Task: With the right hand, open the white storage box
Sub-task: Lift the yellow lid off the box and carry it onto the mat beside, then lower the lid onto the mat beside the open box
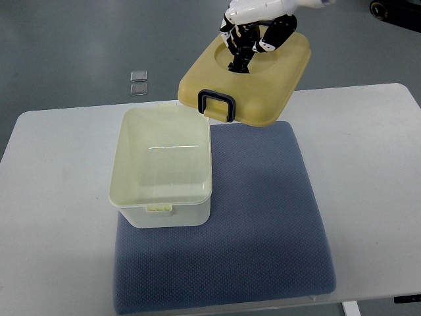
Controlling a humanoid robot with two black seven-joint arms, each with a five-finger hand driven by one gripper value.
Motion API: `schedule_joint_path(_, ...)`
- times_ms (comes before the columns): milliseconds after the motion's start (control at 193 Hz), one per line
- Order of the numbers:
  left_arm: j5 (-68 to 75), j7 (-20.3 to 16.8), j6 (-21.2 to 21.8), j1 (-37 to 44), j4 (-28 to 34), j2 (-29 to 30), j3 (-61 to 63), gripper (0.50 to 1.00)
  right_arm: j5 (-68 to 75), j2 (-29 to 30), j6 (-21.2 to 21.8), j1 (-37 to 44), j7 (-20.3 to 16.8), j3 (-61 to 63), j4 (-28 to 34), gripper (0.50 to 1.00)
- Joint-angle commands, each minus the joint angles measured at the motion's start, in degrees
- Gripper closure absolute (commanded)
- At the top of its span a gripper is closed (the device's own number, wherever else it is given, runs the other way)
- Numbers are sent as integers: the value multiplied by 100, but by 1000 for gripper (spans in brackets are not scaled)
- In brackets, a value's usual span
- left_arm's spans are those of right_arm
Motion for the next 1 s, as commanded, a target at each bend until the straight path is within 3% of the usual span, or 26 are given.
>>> schedule_joint_path(0,1,0,-1,-5,0,0,0,500,-287,-349,35,-319,0,233,23,1000)
schedule_joint_path(213,1,0,-1,-5,0,0,0,500,-384,-824,412,-917,0,768,40,1000)
schedule_joint_path(421,1,0,-1,3,0,0,0,500,-911,-1070,448,-1734,0,1524,84,1000)
schedule_joint_path(576,1,0,-1,3,0,0,0,500,-1245,-1096,448,-2428,0,2061,172,1000)
schedule_joint_path(997,-8,0,-1,3,0,0,0,500,-1325,-1000,377,-2947,0,2070,216,1000)
